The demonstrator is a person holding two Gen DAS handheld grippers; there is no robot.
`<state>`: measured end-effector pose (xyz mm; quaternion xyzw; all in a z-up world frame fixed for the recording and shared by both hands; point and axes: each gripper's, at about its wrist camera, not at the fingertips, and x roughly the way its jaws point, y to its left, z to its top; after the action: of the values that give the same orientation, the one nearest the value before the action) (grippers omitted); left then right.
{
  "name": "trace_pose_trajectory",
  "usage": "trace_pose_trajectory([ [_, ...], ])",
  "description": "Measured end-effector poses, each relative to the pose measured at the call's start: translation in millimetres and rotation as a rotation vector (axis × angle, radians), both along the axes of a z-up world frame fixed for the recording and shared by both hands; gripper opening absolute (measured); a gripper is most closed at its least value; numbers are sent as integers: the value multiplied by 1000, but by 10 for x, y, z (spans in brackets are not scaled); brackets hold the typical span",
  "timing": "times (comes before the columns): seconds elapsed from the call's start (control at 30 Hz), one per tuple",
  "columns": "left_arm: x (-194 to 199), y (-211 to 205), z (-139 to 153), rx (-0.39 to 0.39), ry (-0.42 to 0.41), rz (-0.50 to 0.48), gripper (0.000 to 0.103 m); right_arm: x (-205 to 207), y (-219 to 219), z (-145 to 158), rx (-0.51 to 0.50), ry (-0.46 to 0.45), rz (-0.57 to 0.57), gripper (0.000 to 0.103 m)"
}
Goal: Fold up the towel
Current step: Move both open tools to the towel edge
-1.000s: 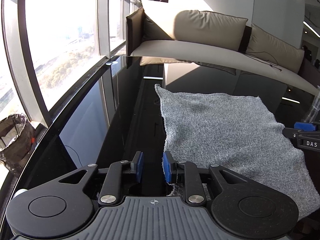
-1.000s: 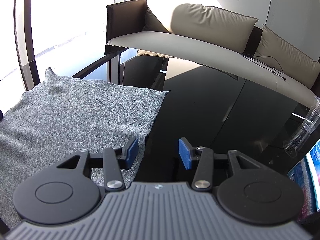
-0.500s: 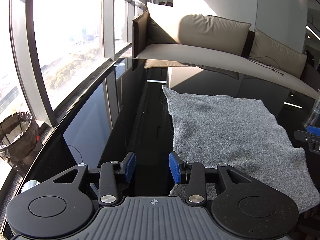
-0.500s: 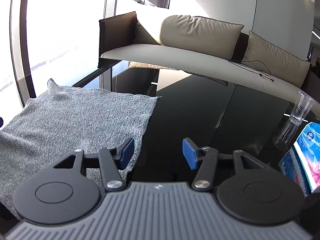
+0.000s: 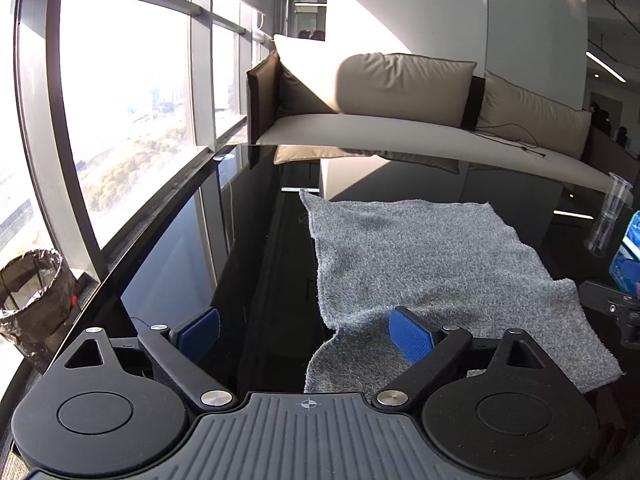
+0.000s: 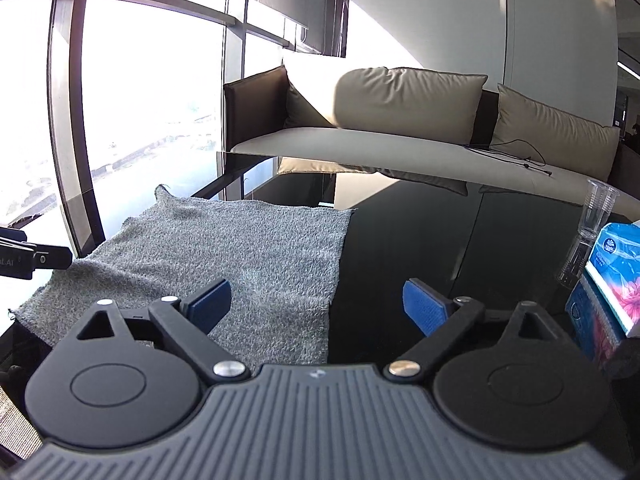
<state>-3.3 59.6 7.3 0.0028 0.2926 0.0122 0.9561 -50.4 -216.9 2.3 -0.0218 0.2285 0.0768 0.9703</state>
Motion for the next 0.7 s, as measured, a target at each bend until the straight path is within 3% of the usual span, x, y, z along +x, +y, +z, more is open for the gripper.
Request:
trace_pose_trajectory([
  [0.23,-124,-32,1,3,-26,-12,102,-144,1,3,30,15,-34,102],
  [0.47,-216,-60,-5,7,-24,-23,102,-190,-73,-9,95,51,-78,102],
  [0.7,-279,-102,-42,24,-8,-39,102,-273,-72,-64,96,93,-63,102],
])
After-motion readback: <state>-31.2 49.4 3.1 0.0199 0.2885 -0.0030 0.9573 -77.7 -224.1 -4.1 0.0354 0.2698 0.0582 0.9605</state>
